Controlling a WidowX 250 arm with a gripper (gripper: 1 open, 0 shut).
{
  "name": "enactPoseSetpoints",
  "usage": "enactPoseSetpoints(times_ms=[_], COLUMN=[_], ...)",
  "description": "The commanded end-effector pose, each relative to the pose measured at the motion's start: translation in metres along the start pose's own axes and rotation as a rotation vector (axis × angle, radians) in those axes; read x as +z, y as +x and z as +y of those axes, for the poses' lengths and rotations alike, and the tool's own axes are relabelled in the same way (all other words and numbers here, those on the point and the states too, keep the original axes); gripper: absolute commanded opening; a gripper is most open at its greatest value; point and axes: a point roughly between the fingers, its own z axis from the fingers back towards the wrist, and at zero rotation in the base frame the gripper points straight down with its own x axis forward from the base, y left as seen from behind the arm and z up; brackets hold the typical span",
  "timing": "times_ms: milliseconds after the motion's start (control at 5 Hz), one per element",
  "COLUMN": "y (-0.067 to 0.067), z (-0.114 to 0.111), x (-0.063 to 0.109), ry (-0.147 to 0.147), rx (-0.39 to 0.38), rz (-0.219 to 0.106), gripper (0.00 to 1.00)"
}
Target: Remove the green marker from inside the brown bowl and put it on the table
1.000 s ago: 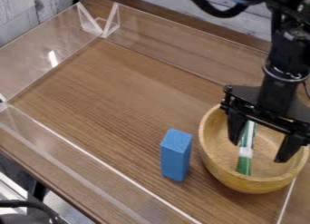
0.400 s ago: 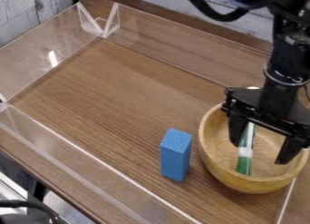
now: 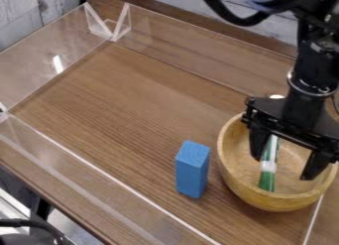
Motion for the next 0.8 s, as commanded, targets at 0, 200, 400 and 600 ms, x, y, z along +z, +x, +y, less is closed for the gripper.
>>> enactPoseSetpoints(times_ms=[0, 200, 400, 600], y=[0.004, 0.003, 0.003, 0.003], z=[-0.004, -0.002, 0.0, 0.001], x=[0.01, 0.005, -0.002, -0.01], ry=[-0.017, -0.011, -0.008, -0.007], rx=[-0.011, -0.007, -0.002, 0.003], rz=[-0.043, -0.048, -0.053, -0.06], gripper=[1.0, 1.0, 1.0, 1.0])
